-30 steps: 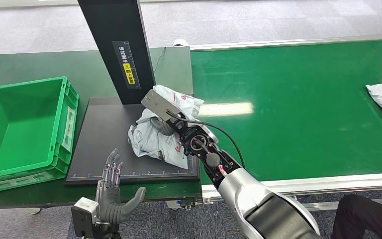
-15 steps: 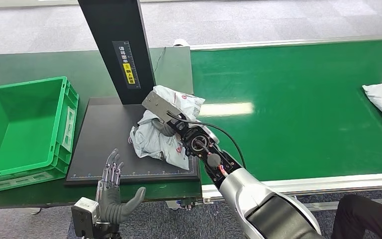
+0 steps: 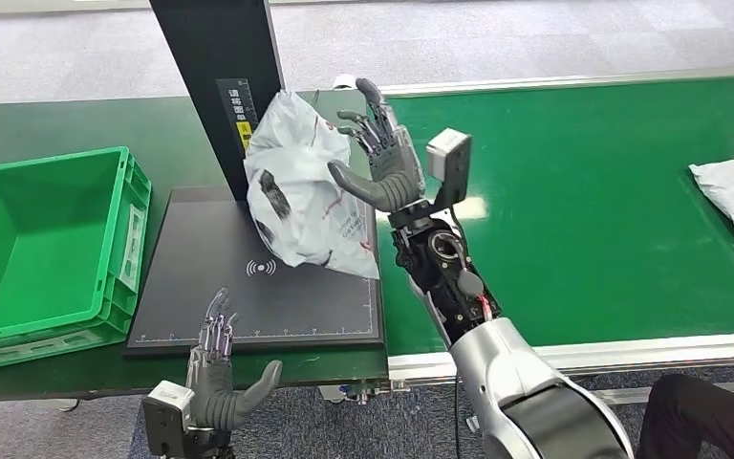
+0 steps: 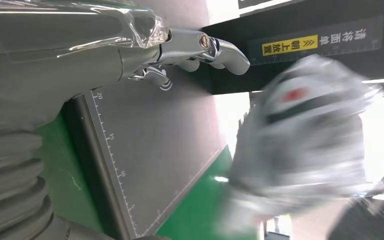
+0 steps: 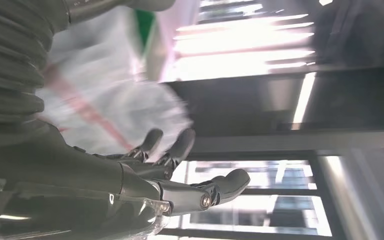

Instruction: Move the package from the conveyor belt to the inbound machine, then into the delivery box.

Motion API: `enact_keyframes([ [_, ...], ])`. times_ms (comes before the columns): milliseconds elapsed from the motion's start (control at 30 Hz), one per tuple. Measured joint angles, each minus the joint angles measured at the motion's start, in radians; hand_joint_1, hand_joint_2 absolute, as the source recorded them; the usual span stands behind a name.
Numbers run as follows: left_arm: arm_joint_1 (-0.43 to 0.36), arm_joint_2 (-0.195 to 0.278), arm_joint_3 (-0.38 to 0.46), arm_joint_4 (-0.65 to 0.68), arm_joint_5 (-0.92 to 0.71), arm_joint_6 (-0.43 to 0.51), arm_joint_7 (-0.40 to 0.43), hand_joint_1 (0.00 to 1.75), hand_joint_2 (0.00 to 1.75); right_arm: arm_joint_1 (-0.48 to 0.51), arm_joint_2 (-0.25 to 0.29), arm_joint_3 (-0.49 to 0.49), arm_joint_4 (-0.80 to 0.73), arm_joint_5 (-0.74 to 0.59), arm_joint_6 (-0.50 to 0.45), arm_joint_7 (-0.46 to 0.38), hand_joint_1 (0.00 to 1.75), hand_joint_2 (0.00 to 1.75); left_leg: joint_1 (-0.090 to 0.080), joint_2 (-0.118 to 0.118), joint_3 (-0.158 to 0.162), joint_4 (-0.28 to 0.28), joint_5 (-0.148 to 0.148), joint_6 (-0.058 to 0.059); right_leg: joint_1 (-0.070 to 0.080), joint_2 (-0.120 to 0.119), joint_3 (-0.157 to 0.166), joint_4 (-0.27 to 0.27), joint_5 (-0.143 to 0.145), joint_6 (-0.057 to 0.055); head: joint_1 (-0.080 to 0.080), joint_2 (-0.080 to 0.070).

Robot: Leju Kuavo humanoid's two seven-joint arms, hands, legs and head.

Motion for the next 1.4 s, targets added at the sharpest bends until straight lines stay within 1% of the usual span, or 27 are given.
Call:
enact_keyframes([
  [67, 0.001, 0.000, 0.003, 0.000, -0.013, 0.000, 0.010, 0.00, 1.75, 0.073, -0.003, -0.022, -0.100, -0.011, 0.032, -0.015, 0.00, 1.75, 0.000, 0.000, 0.000, 0.000, -0.001, 0.000, 0.000, 0.000, 0.000, 0.000, 0.000, 0.000, 0.000, 0.000],
  [133, 0.004, 0.000, 0.005, 0.000, -0.022, 0.000, 0.018, 0.00, 1.75, 0.135, -0.004, -0.035, -0.193, -0.015, 0.041, -0.015, 0.00, 1.75, 0.000, 0.001, 0.000, 0.000, -0.001, 0.000, 0.000, 0.000, 0.000, 0.000, 0.000, 0.000, 0.000, 0.000],
  [267, 0.013, 0.000, 0.008, -0.004, -0.049, 0.010, 0.032, 0.00, 1.75, 0.221, -0.009, -0.046, -0.341, -0.003, 0.027, -0.014, 0.00, 1.75, 0.000, 0.001, 0.000, 0.000, -0.001, 0.000, 0.000, 0.000, 0.000, 0.000, -0.001, -0.001, 0.000, 0.000],
  [433, 0.007, 0.000, 0.004, -0.003, -0.132, 0.067, 0.062, 0.00, 1.75, 0.330, -0.012, -0.048, -0.491, -0.007, 0.020, -0.016, 0.00, 1.75, 0.000, 0.002, 0.000, 0.000, -0.001, 0.000, 0.000, 0.001, 0.000, 0.000, -0.001, -0.001, 0.000, 0.000],
  [567, -0.011, 0.000, -0.002, 0.005, -0.148, 0.086, 0.066, 0.00, 1.75, 0.375, -0.012, -0.047, -0.525, -0.006, 0.017, 0.002, 0.00, 1.75, 0.000, 0.002, 0.000, 0.000, -0.001, 0.000, 0.000, 0.001, 0.000, 0.000, -0.001, -0.001, 0.000, 0.000],
  [667, -0.016, 0.000, -0.006, 0.008, -0.192, 0.134, 0.081, 0.00, 1.75, 0.387, -0.011, -0.044, -0.522, 0.004, 0.011, -0.005, 0.00, 1.75, 0.000, 0.002, 0.000, 0.000, -0.001, 0.000, 0.000, 0.001, 0.000, 0.000, -0.001, -0.001, 0.000, 0.000],
  [733, -0.019, 0.000, -0.016, 0.008, -0.276, 0.195, 0.120, 0.00, 1.75, 0.396, -0.008, -0.041, -0.522, 0.006, 0.009, -0.011, 0.00, 1.75, 0.000, 0.002, 0.001, 0.000, -0.001, 0.000, 0.000, 0.001, 0.000, 0.000, -0.001, -0.001, 0.000, 0.000],
  [800, -0.034, 0.000, -0.036, 0.018, -0.412, 0.275, 0.189, 0.00, 1.75, 0.410, -0.003, -0.035, -0.529, 0.002, 0.011, -0.013, 0.00, 1.75, 0.000, 0.002, 0.000, 0.000, -0.001, 0.000, 0.000, 0.000, 0.000, 0.000, -0.001, -0.001, 0.000, 0.000],
  [867, -0.070, 0.000, -0.060, 0.056, -0.553, 0.363, 0.261, 0.00, 1.75, 0.430, 0.004, -0.022, -0.547, -0.005, 0.016, -0.013, 0.00, 1.75, 0.000, 0.001, 0.000, 0.000, -0.001, 0.000, 0.000, 0.000, 0.000, 0.000, -0.001, -0.001, 0.000, 0.000],
  [933, -0.131, -0.002, -0.074, 0.125, -0.647, 0.436, 0.315, 0.00, 1.75, 0.455, 0.012, 0.000, -0.570, -0.012, 0.019, -0.013, 0.00, 1.75, 0.000, 0.001, 0.000, 0.000, -0.001, 0.000, 0.000, 0.000, 0.000, 0.000, -0.001, -0.001, 0.000, 0.000],
  [1000, -0.205, -0.004, -0.078, 0.212, -0.696, 0.485, 0.349, 0.00, 1.75, 0.479, 0.018, 0.024, -0.591, -0.018, 0.023, -0.014, 0.00, 1.75, 0.000, 0.001, 0.001, 0.000, -0.001, 0.000, 0.000, 0.000, 0.001, 0.000, -0.001, -0.001, 0.000, 0.000],
  [1067, -0.283, -0.004, -0.077, 0.304, -0.713, 0.518, 0.365, 0.00, 1.75, 0.496, 0.022, 0.043, -0.606, -0.022, 0.025, -0.014, 0.00, 1.75, 0.000, 0.001, 0.001, 0.000, -0.001, 0.000, 0.000, 0.000, 0.001, 0.000, 0.000, -0.001, 0.000, 0.000],
  [1167, -0.405, -0.005, -0.072, 0.451, -0.709, 0.538, 0.367, 0.00, 1.75, 0.516, 0.024, 0.064, -0.620, -0.025, 0.024, -0.017, 0.00, 1.75, 0.000, 0.001, 0.001, 0.000, 0.000, 0.000, 0.000, 0.000, 0.001, 0.000, 0.000, -0.002, 0.000, 0.000],
  [1267, -0.508, -0.006, -0.061, 0.574, -0.700, 0.531, 0.367, 0.00, 1.75, 0.539, 0.024, 0.073, -0.634, -0.030, 0.019, -0.025, 0.00, 1.75, 0.000, 0.001, 0.001, 0.000, 0.000, 0.000, 0.000, 0.000, 0.001, 0.000, 0.000, -0.002, 0.000, 0.000],
  [1333, -0.559, -0.006, -0.055, 0.635, -0.700, 0.521, 0.369, 0.00, 1.75, 0.553, 0.024, 0.075, -0.645, -0.033, 0.018, -0.027, 0.00, 1.75, 0.000, 0.002, 0.001, 0.000, 0.000, 0.000, 0.000, 0.001, 0.001, 0.000, 0.000, -0.002, 0.000, 0.000],
  [1400, -0.593, -0.007, -0.051, 0.682, -0.702, 0.511, 0.377, 0.00, 1.75, 0.563, 0.024, 0.077, -0.655, -0.034, 0.018, -0.028, 0.00, 1.75, 0.000, 0.002, 0.001, 0.000, 0.000, 0.000, 0.000, 0.001, 0.001, 0.000, 0.000, -0.002, 0.000, 0.000],
])
